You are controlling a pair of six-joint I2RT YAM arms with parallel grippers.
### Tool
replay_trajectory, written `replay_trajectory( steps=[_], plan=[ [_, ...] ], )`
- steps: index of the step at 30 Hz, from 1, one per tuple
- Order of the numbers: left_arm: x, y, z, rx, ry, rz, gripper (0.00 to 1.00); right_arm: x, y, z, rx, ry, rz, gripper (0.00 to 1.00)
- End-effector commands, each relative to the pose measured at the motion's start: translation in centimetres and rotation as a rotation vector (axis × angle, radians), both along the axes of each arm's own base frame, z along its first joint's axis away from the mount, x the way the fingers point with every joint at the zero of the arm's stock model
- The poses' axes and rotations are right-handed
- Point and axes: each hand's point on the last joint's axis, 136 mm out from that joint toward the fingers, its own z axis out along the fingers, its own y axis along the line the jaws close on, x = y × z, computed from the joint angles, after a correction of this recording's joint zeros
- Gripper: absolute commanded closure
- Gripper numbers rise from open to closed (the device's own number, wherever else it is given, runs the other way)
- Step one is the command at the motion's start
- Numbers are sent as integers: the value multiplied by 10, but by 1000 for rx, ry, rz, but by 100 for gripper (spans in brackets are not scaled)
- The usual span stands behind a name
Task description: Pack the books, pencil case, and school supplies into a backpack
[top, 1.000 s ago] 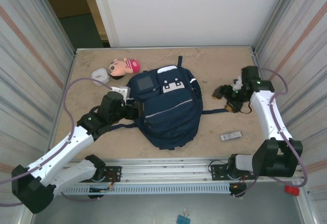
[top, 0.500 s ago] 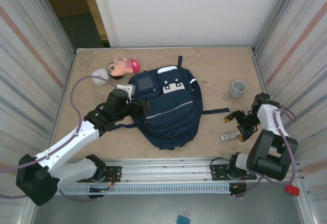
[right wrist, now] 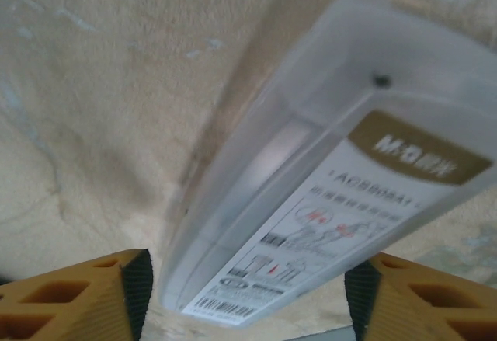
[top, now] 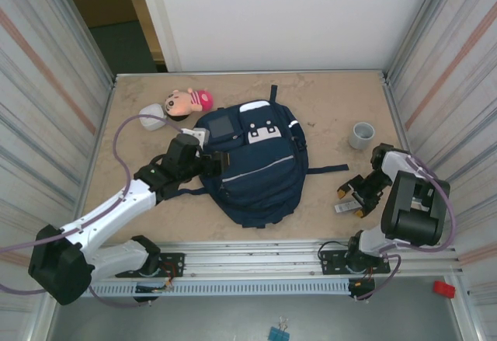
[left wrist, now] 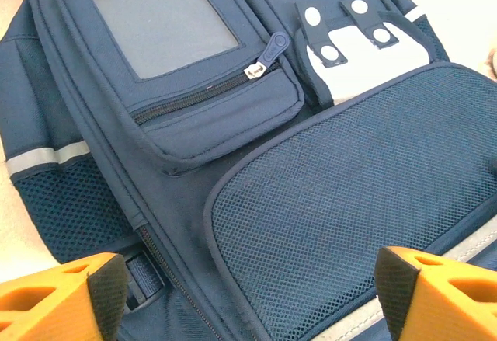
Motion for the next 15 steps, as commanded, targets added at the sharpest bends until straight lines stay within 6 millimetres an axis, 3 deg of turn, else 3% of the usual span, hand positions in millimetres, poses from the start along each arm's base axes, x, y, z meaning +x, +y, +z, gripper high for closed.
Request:
replay_trajectory(
  steps=[1,6,10,15],
  plan=[
    [1,-13,9,-47,-26,-48,15,6,-7,-6,-36,9,-14,42],
    [-11,-33,3,-73,-18,-176,16,11,-12,-11,-49,11,-9,47],
    [-24,-54,4,18,-92,-328,15,12,-9,-18,-30,18,0,40],
    [-41,-81,1,213,-177,-548,10,15,-10,-17,-33,-5,14,58]
  ],
)
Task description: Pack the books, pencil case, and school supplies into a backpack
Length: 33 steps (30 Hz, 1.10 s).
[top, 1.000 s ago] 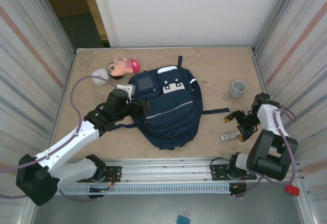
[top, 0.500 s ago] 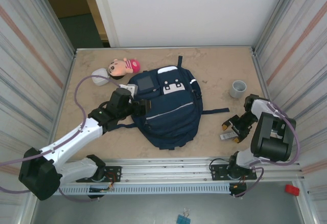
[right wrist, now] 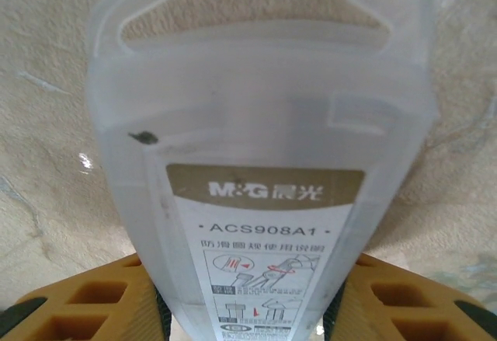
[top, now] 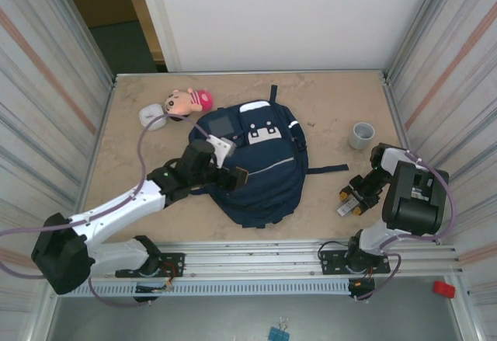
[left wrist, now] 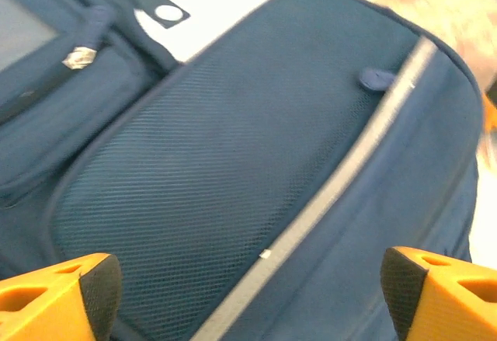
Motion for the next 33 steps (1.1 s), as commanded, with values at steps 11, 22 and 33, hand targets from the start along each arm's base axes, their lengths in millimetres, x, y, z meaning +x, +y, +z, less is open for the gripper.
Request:
replay_trajectory(
  steps=[11,22,33],
  plan=[
    [-11,-59,-38,333,-128,-420,5,60,12,91,33,-513,7,60],
    [33,-40,-38,463,-203,-210,34,70,47,136,201,-700,43,62],
    [59,-26,24,184,-272,-68,98,79,95,168,318,-737,118,62]
  ],
)
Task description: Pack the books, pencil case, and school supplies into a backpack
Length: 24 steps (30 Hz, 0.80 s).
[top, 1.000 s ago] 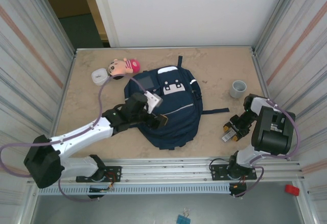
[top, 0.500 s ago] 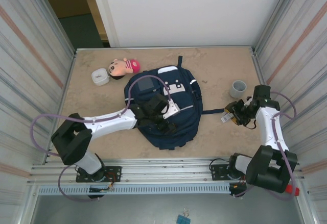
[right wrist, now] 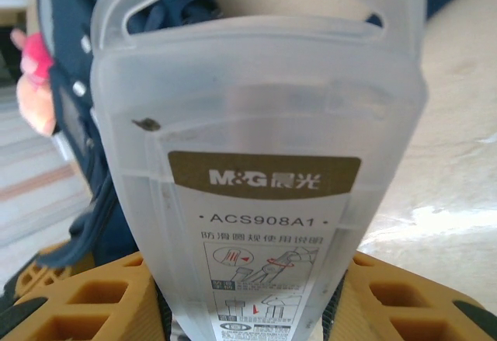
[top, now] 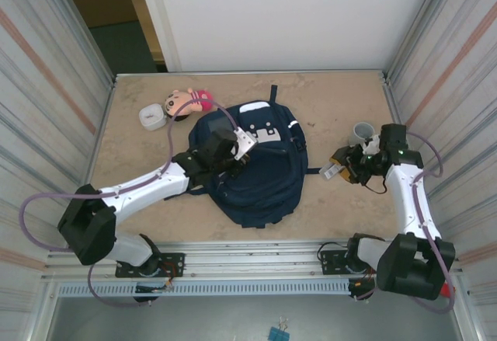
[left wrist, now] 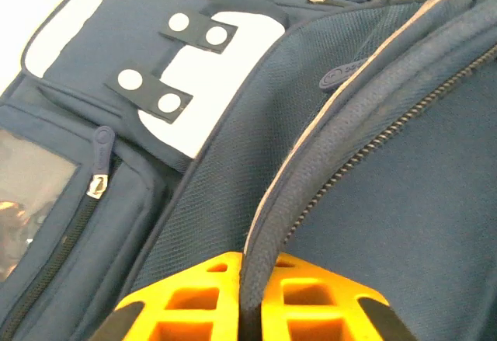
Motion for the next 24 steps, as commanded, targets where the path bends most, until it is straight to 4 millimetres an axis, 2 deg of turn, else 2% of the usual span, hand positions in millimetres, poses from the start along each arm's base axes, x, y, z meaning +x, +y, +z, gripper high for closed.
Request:
replay_trajectory(
  steps=[1,8,13,21,24],
  plan=[
    [5,-6,30,-108,-43,9,100,5,30,20,75,-19,34,62],
    [-1,-25,84,-341,-11,19,100,-6,106,19,255,59,48,60],
    [-6,-35,103,-438,1,9,100,-8,146,13,328,95,36,58],
    [-12,-42,118,-498,0,-13,100,22,181,8,373,105,-13,55],
    [-13,-40,121,-507,-5,-10,100,34,186,12,404,84,-34,48]
  ],
)
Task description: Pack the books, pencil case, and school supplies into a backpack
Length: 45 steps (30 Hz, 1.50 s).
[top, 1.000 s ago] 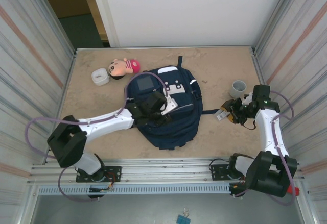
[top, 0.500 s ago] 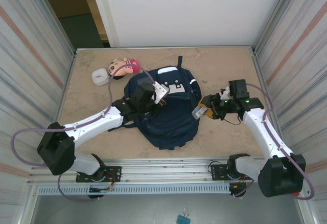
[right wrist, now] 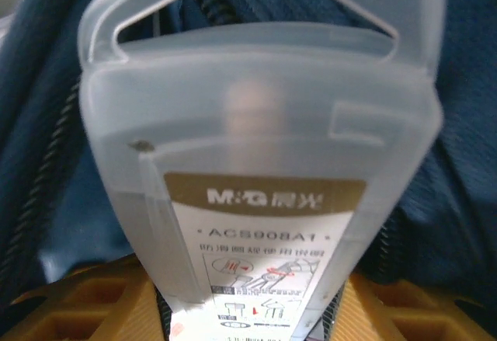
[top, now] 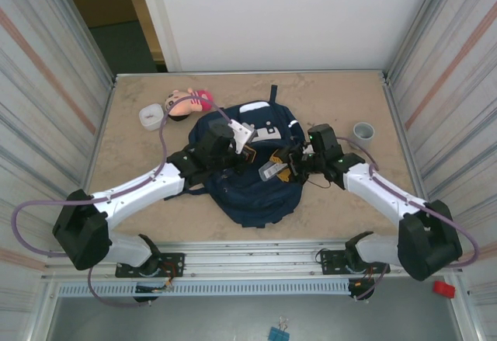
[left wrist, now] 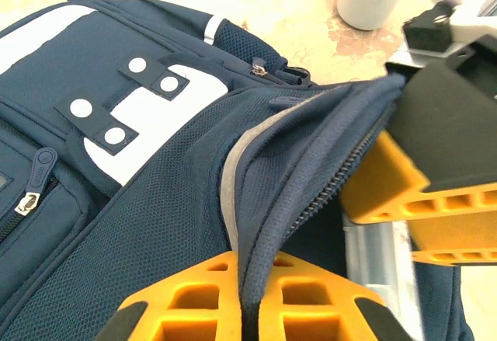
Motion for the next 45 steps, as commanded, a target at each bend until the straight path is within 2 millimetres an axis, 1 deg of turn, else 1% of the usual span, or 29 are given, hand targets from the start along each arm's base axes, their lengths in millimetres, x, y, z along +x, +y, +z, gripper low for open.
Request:
replay_trajectory(
  steps=[1,3,4,7,9,13,14,16,18,19,21,22,24,25,26,29,31,33,34,35,36,37,39,41,42,45],
  plan=[
    [2,-13,85,-218,-144,-13,100,31,10,30,71,-85,-79,43],
    [2,-11,84,-214,-146,-4,100,33,10,35,73,-102,-71,37],
    [3,-9,82,-210,-147,1,100,32,10,37,75,-105,-64,36],
    [3,-8,79,-204,-150,10,100,27,5,34,63,-100,-58,37],
    [3,-8,78,-199,-149,4,100,22,0,34,67,-107,-58,39],
    [4,-10,73,-194,-144,4,100,16,-11,41,59,-168,-56,42],
    [5,-11,73,-195,-143,1,100,15,-14,41,53,-168,-56,44],
    [4,-13,71,-195,-135,-6,100,14,-18,42,51,-179,-54,51],
    [4,-15,70,-195,-132,-17,100,15,-17,51,66,-215,-44,52],
    [3,-15,68,-190,-131,-24,100,17,-16,59,82,-250,-37,51],
    [3,-15,61,-176,-130,-30,100,21,-12,79,117,-345,-28,48],
    [3,-15,57,-166,-132,-32,100,24,-11,91,136,-400,-27,45],
    [3,-15,51,-147,-133,-39,99,28,-7,111,169,-480,-28,35],
    [2,-15,48,-141,-134,-43,99,31,-6,116,179,-501,-31,32],
    [2,-15,46,-136,-136,-47,98,34,-4,120,188,-515,-35,30],
    [0,-20,40,-125,-127,-81,97,46,5,122,221,-519,-39,25],
    [-4,-24,40,-128,-118,-113,96,51,11,115,213,-484,-38,24],
    [-9,-30,41,-133,-122,-150,94,55,14,101,175,-444,-41,28],
    [-11,-32,40,-130,-127,-168,93,57,14,97,158,-442,-55,35],
    [-14,-33,40,-123,-131,-186,90,58,11,90,126,-437,-72,49],
    [-17,-33,39,-109,-126,-197,86,59,6,85,90,-429,-87,61],
    [-18,-31,37,-98,-120,-202,79,59,2,83,64,-425,-90,67],
    [-22,-22,29,-61,-109,-190,62,60,-4,81,35,-427,-76,79],
    [-25,-8,22,-41,-92,-153,47,61,-7,85,45,-431,-62,87],
    [-27,1,18,-44,-75,-133,42,62,-7,87,51,-431,-56,90],
    [-33,27,1,-49,-14,-64,34,64,-5,91,68,-433,-38,91]
  ],
)
